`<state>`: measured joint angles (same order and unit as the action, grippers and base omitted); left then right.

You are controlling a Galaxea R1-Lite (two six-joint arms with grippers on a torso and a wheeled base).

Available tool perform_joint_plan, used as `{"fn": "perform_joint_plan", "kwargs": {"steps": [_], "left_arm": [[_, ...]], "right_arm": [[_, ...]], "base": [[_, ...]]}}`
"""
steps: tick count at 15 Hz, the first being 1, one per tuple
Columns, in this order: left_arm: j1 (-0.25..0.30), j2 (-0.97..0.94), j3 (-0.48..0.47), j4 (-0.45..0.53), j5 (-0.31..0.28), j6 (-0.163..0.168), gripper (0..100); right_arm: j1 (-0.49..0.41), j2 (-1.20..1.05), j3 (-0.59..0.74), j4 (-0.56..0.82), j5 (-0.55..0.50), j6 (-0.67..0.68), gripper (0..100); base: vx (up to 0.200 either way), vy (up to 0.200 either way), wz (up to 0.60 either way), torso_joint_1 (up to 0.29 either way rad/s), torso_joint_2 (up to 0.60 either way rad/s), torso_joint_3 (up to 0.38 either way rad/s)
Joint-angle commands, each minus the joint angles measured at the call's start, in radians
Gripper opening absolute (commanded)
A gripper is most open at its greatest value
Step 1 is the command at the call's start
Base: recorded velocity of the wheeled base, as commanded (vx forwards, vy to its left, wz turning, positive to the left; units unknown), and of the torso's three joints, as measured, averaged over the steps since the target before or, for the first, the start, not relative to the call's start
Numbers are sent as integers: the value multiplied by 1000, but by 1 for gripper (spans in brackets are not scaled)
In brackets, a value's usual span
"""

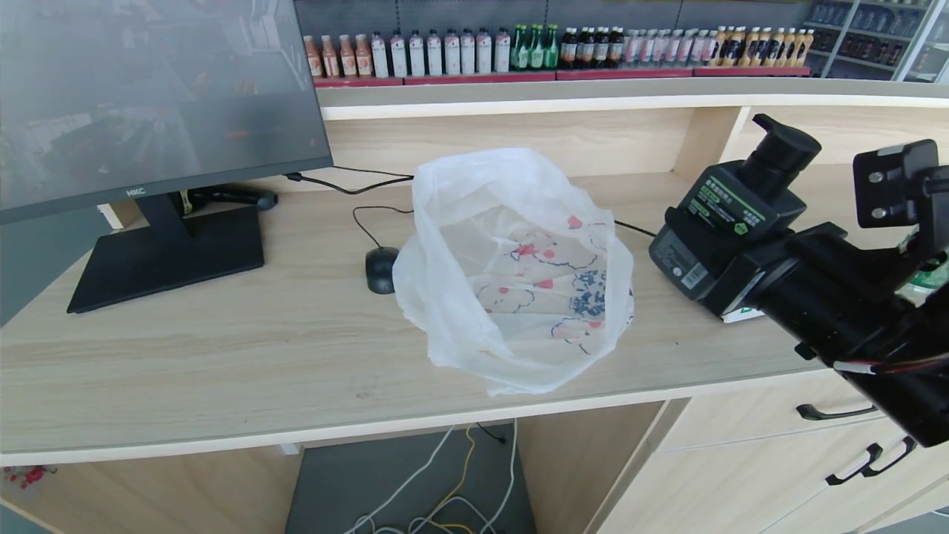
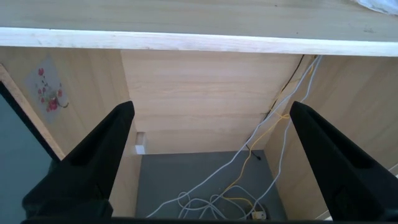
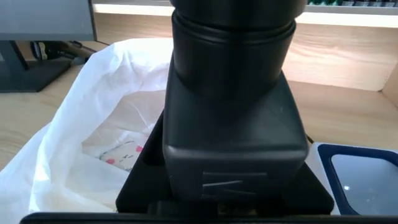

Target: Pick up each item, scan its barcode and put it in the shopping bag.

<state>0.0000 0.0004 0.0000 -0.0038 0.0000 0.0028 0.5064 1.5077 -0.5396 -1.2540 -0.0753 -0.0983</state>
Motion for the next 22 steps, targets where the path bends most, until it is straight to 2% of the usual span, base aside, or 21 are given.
{"fn": "perform_joint_plan", "kwargs": {"steps": [1,7,11,17,20,22], "left_arm": [[0,0,0,-1,0,0,100],[0,0,0,-1,0,0,100],[0,0,0,-1,0,0,100],[0,0,0,-1,0,0,100],[0,0,0,-1,0,0,100],[0,0,0,-1,0,0,100]], "right_arm": [[3,39,-46,-2,15,-4,0],[24,151,-221,-7,20,-4,0],[50,192,-293,-7,22,-3,0],[147,313,-421,-5,29,0,0],[239,440,-528,-1,29,19,0],[270,508,-568,4,25,37,0]], "base": [[0,0,0,0,0,0],[0,0,0,0,0,0],[0,0,0,0,0,0],[0,0,0,0,0,0],[0,0,0,0,0,0],[0,0,0,0,0,0]]}}
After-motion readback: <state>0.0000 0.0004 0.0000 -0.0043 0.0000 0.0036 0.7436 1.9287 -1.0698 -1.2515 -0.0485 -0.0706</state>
